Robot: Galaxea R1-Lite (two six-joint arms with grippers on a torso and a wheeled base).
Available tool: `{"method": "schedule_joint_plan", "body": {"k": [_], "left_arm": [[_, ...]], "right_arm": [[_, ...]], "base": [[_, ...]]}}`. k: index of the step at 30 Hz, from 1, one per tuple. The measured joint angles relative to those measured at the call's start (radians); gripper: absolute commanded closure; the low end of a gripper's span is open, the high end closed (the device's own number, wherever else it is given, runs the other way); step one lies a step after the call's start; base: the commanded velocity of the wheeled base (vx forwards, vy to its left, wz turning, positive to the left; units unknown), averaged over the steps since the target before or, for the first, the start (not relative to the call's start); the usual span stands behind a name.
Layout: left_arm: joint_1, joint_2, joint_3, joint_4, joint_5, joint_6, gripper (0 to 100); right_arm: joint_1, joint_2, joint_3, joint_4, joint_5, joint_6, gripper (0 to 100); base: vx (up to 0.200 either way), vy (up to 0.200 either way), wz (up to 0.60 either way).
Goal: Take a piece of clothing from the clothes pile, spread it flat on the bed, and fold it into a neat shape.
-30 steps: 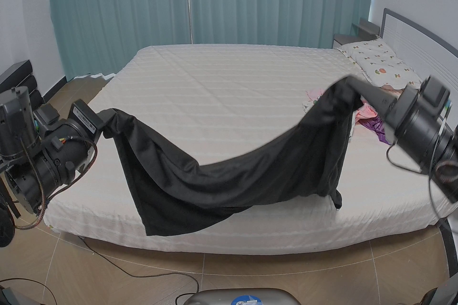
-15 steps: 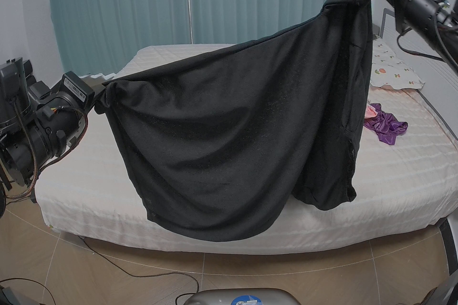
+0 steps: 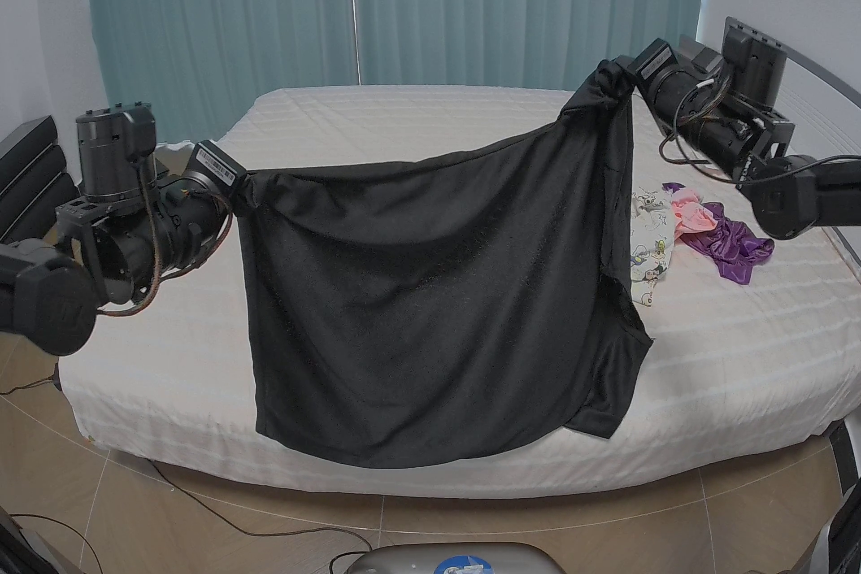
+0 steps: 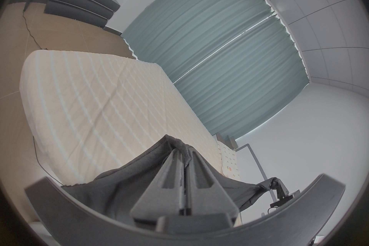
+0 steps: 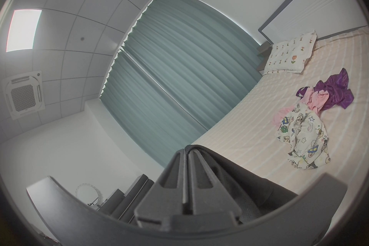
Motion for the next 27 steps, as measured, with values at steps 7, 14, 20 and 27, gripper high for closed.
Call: {"method": "schedule_joint_plan", "body": {"k": [7, 14, 20, 27], "left_arm": [[0.051, 0.150, -0.099, 0.000, -0.032, 0.000, 100], [0.072, 0.309, -0.190, 0.003, -0.046, 0.001, 100], [0.076, 0.415, -0.255, 0.004, -0.043, 0.001, 0], [0.079, 0.511, -0.310, 0.000, -0.011, 0.002, 0]], "right_arm": [[0.006, 0.082, 0.029, -0.062, -0.015, -0.005, 100], [0.010, 0.174, 0.040, -0.084, -0.039, -0.008, 100], [0.002, 0.251, 0.039, -0.114, -0.043, -0.011, 0], [-0.009, 0.344, 0.033, -0.119, -0.045, -0.056, 0]], "base": [[0.200, 0.000, 0.00], [0.086, 0.000, 0.00], [0.000, 0.000, 0.00], [0.000, 0.000, 0.00]]}}
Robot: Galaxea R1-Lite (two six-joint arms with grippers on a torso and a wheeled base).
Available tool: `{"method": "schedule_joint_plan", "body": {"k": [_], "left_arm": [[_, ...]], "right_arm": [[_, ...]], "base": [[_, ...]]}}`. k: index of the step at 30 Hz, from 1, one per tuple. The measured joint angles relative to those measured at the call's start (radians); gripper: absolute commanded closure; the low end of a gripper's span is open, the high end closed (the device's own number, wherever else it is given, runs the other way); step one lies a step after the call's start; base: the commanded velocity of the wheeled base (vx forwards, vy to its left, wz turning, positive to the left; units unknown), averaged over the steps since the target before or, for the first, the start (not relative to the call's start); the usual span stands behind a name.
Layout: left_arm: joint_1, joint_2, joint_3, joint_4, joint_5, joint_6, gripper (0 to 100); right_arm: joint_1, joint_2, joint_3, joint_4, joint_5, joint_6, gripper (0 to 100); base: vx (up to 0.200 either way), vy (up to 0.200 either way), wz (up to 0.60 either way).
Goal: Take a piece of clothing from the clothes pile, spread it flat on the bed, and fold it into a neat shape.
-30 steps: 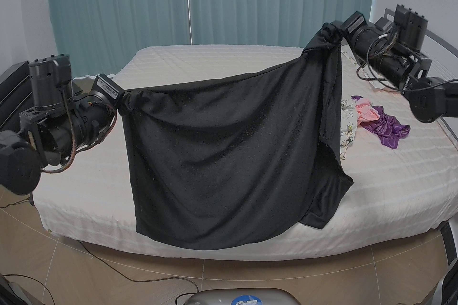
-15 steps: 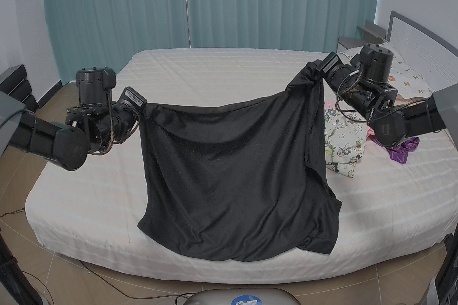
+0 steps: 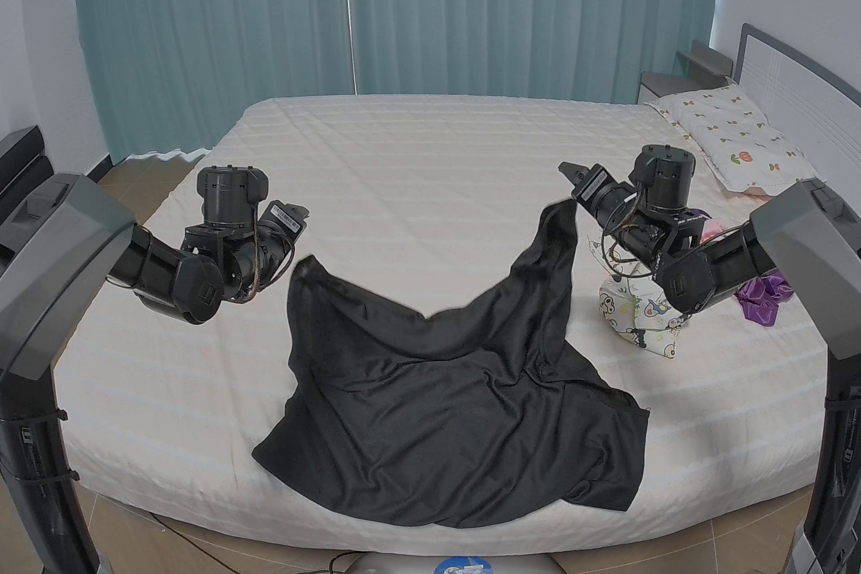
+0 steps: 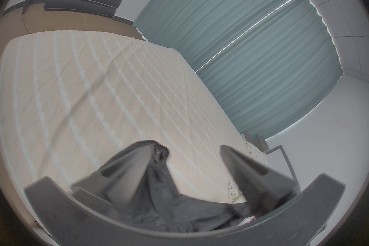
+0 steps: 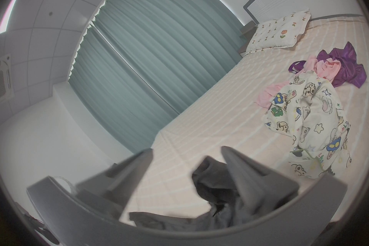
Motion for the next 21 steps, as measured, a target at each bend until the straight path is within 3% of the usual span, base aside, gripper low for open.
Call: {"method": "schedule_joint_plan", "body": {"k": [4, 10, 17, 21], "left_arm": [[0.004, 0.056, -0.034, 0.002, 0.070, 0.002, 0], [0.026, 0.082, -0.018, 0.009, 0.079, 0.000, 0], [0.035, 0.021, 0.146, 0.000, -0.022, -0.014, 0], [0.037, -0.043, 0.247, -0.003, -0.088, -0.082, 0]], "right_arm": [[-0.024, 0.065, 0.000, 0.011, -0.033, -0.055, 0], [-0.063, 0.104, 0.035, 0.044, -0.056, -0.074, 0], [-0.039, 0.111, 0.133, 0.047, -0.040, -0.127, 0], [0.011, 0.117, 0.193, 0.053, -0.018, -0.195, 0]], "base": [[0.000, 0.000, 0.00], [0.000, 0.000, 0.00], [0.000, 0.000, 0.00], [0.000, 0.000, 0.00]]}}
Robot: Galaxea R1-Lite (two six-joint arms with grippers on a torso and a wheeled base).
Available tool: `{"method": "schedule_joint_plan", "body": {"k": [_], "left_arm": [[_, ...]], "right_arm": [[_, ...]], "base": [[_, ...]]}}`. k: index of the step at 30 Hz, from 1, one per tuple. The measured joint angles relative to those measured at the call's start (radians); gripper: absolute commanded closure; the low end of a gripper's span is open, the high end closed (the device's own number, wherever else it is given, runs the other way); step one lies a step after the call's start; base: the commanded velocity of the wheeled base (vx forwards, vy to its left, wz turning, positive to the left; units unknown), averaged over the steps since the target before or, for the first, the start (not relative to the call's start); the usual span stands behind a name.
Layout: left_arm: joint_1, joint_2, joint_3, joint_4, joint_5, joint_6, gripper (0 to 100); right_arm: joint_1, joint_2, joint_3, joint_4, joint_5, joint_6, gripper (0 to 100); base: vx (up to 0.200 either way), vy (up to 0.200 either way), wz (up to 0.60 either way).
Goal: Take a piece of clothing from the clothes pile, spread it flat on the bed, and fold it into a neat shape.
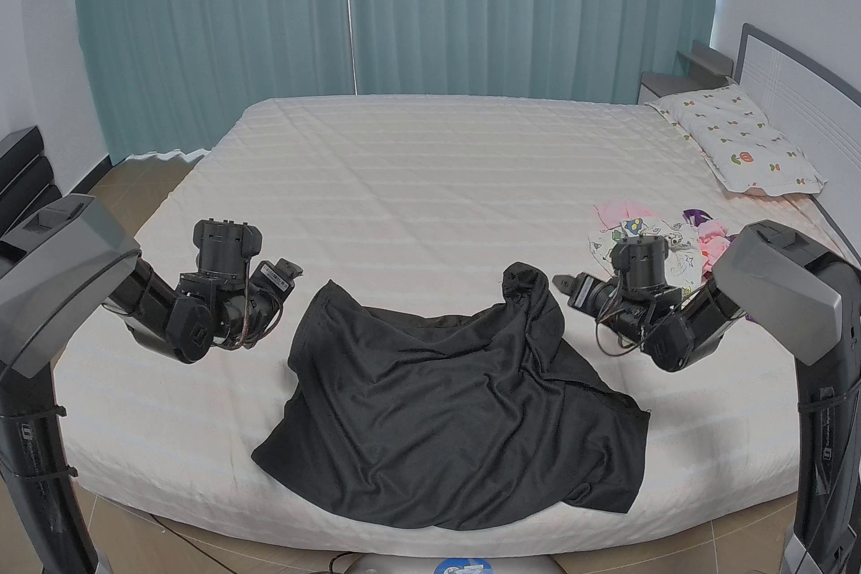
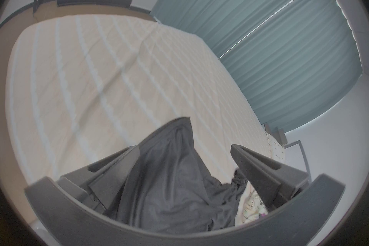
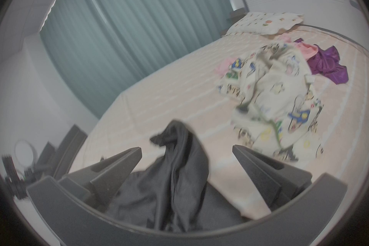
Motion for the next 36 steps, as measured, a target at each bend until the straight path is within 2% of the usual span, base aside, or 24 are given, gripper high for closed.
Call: {"method": "schedule_joint_plan", "body": {"k": [6, 10, 16, 17, 29, 36], "left_arm": [[0.000, -0.071, 0.117, -0.015, -0.082, -0.073, 0], [0.000, -0.097, 0.170, -0.076, -0.091, -0.086, 0], [0.001, -0.112, 0.214, -0.131, -0.094, -0.089, 0], [0.001, -0.113, 0.216, -0.131, -0.094, -0.089, 0], [0.006, -0.110, 0.221, -0.132, -0.095, -0.089, 0], [0.008, -0.095, 0.220, -0.132, -0.095, -0.089, 0]], "right_arm": [[0.054, 0.048, 0.020, 0.011, 0.004, -0.062, 0], [0.067, 0.080, 0.019, 0.018, 0.005, -0.114, 0], [0.062, 0.109, 0.014, 0.028, 0.006, -0.131, 0], [0.064, 0.113, 0.010, 0.040, 0.004, -0.133, 100], [0.059, 0.137, -0.026, 0.077, -0.001, -0.133, 100], [0.015, 0.107, -0.036, 0.070, 0.001, -0.131, 100]], "base": [[0.000, 0.000, 0.00], [0.000, 0.000, 0.00], [0.000, 0.000, 0.00], [0.000, 0.000, 0.00], [0.000, 0.000, 0.00], [0.000, 0.000, 0.00]]}}
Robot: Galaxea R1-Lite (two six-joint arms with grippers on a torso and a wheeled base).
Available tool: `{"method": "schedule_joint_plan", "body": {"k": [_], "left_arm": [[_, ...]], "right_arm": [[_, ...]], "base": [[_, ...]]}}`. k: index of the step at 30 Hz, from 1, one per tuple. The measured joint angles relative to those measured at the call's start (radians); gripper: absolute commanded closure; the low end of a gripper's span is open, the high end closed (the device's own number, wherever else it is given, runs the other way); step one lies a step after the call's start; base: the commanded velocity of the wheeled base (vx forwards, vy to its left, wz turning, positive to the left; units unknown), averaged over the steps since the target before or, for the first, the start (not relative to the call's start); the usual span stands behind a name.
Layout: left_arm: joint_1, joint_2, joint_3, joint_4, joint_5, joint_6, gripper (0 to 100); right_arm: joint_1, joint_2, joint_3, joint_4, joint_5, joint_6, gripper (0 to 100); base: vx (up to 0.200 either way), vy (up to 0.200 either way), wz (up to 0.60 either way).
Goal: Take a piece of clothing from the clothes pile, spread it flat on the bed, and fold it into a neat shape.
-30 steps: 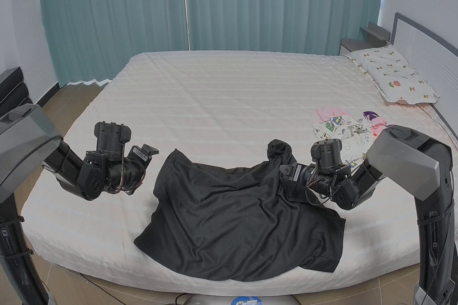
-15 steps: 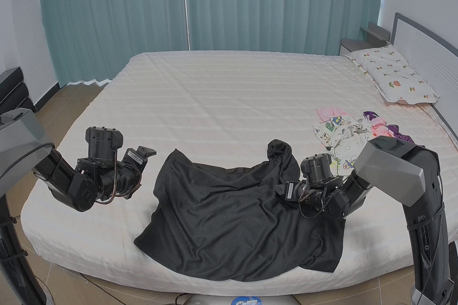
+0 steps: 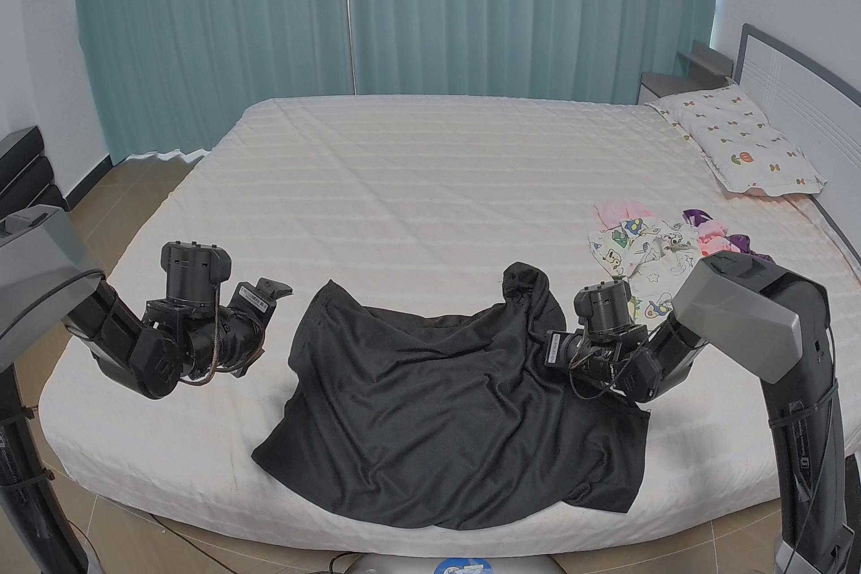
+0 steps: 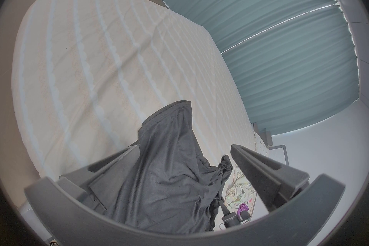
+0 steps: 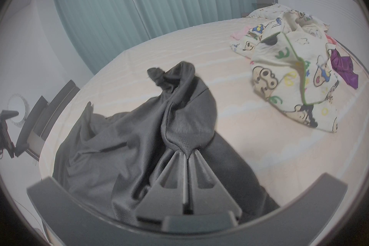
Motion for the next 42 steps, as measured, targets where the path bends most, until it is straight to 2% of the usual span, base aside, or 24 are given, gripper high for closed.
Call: {"method": "schedule_joint_plan", "body": {"k": [7, 10, 16, 17, 22, 26, 34, 42], "left_arm": [[0.017, 0.022, -0.007, -0.001, 0.000, 0.000, 0], [0.027, 0.030, -0.011, -0.001, 0.000, 0.000, 0], [0.038, 0.042, -0.015, -0.002, -0.001, 0.001, 0], [0.039, 0.044, -0.015, -0.002, -0.001, 0.001, 0], [0.043, 0.049, -0.019, -0.002, -0.001, 0.000, 0], [0.044, 0.050, -0.019, -0.002, -0.001, 0.000, 0], [0.044, 0.051, -0.009, -0.002, -0.013, 0.002, 0], [0.043, 0.030, 0.034, -0.001, -0.050, 0.005, 0]], "right_arm": [[-0.112, -0.028, -0.043, 0.000, 0.008, 0.008, 100], [-0.167, -0.021, -0.093, -0.001, 0.004, 0.040, 100], [-0.232, 0.026, -0.165, 0.000, 0.000, 0.071, 100], [-0.239, 0.034, -0.176, 0.000, 0.000, 0.079, 0], [-0.251, 0.057, -0.198, -0.002, 0.003, 0.146, 0], [-0.244, 0.044, -0.165, -0.002, 0.014, 0.157, 0], [-0.228, -0.062, 0.026, -0.001, 0.089, 0.161, 0], [-0.217, -0.207, 0.253, -0.004, 0.112, 0.199, 0]], "base": [[0.000, 0.000, 0.00], [0.000, 0.000, 0.00], [0.000, 0.000, 0.00], [0.000, 0.000, 0.00], [0.000, 0.000, 0.00], [0.000, 0.000, 0.00], [0.000, 0.000, 0.00], [-0.050, 0.000, 0.00]]}}
